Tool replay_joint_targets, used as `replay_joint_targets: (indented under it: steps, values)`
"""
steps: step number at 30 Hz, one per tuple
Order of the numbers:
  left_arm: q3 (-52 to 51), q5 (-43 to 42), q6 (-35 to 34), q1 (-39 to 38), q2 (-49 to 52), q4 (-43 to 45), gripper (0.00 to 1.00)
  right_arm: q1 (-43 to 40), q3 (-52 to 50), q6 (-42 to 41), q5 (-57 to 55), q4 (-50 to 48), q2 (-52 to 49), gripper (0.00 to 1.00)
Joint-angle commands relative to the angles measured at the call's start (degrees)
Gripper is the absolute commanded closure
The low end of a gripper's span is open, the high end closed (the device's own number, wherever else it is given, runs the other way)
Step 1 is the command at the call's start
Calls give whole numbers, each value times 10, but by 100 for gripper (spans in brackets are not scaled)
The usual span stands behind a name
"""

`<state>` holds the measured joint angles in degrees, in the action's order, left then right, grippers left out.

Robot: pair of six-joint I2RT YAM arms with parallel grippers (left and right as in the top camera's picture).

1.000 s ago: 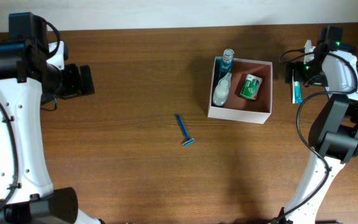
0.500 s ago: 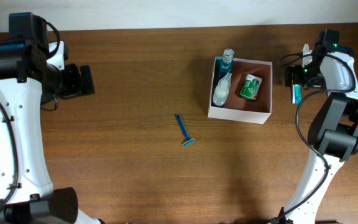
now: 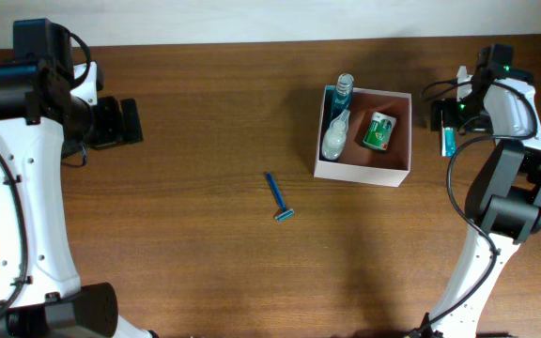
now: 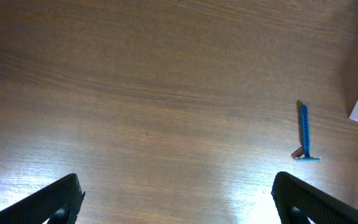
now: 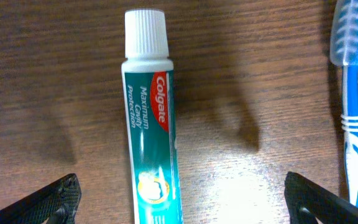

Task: Pack container

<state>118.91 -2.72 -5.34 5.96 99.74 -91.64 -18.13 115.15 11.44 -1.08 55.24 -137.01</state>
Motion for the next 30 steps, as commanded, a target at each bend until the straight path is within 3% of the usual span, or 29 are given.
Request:
replay_joint_targets:
  steps: [1, 15, 30]
  values:
    - [-2, 2, 9, 2, -7, 1, 1, -3, -5, 3, -4, 8, -6, 0]
    - [-2, 2, 9, 2, -7, 1, 1, -3, -5, 3, -5, -5, -23, 0]
    - [-2, 2, 9, 2, -7, 1, 1, -2, -5, 3, -4, -50, -23, 51]
